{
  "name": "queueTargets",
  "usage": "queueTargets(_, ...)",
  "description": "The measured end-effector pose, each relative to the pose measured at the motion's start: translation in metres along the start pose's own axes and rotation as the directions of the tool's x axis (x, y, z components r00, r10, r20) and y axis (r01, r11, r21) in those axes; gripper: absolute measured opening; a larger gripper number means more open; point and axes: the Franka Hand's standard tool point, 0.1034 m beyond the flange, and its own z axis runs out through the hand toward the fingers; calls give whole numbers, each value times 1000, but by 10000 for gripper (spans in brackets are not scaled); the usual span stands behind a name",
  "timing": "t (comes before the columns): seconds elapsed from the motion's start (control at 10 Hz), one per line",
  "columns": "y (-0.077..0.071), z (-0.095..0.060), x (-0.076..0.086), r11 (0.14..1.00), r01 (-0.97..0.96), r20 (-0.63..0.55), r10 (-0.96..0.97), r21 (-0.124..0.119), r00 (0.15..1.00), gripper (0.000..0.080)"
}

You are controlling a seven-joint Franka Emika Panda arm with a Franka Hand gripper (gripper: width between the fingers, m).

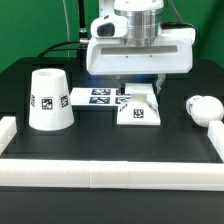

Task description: Assemble lamp

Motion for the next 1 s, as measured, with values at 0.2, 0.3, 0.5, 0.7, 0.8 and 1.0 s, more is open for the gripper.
queueTargets(0.2, -10, -2, 28, 1000, 17, -17, -17, 7, 1000, 534)
queueTargets(0.3, -17, -3, 44, 1000, 26, -20, -26, 11, 999, 534)
queueTargets(0.5, -35, -5, 75, 999, 47, -33, -46, 20, 998, 534)
queueTargets(0.7, -47, -7, 105, 998, 54, -51, -53, 27, 997, 534)
queueTargets(0.8, -52, -8, 122, 998, 57, -69, -55, 32, 996, 534)
queueTargets(1.0, -60, -9, 147, 998, 51, -84, -48, 39, 995, 534)
